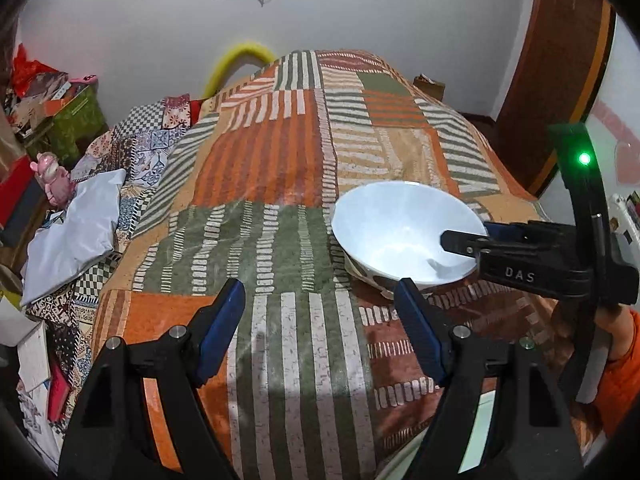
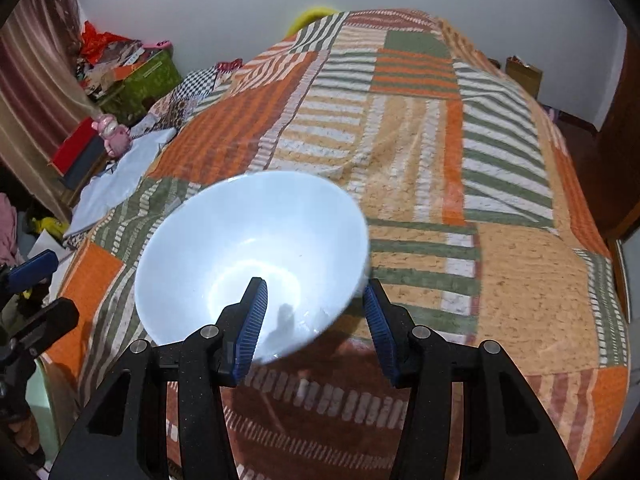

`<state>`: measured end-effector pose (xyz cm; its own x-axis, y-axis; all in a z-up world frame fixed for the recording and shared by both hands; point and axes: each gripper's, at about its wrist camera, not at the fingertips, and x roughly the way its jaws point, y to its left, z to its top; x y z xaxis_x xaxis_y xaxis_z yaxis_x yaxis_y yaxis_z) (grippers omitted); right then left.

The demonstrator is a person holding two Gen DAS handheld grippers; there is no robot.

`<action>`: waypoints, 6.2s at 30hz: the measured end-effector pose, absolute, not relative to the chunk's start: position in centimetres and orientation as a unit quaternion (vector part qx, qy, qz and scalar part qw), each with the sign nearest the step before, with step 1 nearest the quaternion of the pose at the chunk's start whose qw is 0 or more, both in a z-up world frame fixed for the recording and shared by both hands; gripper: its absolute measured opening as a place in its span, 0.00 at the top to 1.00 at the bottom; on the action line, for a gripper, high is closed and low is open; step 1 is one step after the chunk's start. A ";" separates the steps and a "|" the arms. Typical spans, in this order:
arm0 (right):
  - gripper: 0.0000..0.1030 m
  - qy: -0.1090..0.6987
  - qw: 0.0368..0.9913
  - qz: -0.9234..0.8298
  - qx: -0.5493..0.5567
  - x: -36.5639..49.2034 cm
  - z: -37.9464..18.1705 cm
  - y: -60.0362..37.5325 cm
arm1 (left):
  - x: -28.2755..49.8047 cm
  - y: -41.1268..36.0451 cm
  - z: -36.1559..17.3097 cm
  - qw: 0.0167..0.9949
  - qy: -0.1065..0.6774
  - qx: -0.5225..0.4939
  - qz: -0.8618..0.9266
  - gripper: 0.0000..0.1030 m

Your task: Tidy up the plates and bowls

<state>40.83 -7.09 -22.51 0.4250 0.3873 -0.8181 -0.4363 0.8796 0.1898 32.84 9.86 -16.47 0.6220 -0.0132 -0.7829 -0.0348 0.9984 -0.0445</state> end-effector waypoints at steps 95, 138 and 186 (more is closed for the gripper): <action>0.74 0.398 0.832 0.383 -0.052 20.7 -15.1 0.5 | 13.4 14.9 -12.0 0.896 0.429 -0.105 0.038 0.75; 0.74 0.467 0.777 0.418 -0.056 18.3 -20.6 5.1 | 10.1 19.4 -18.3 0.865 0.480 -0.109 0.095 0.75; 0.64 0.506 0.756 0.408 -0.073 19.4 -23.8 7.0 | 8.5 22.6 -21.6 0.842 0.493 -0.205 0.077 0.57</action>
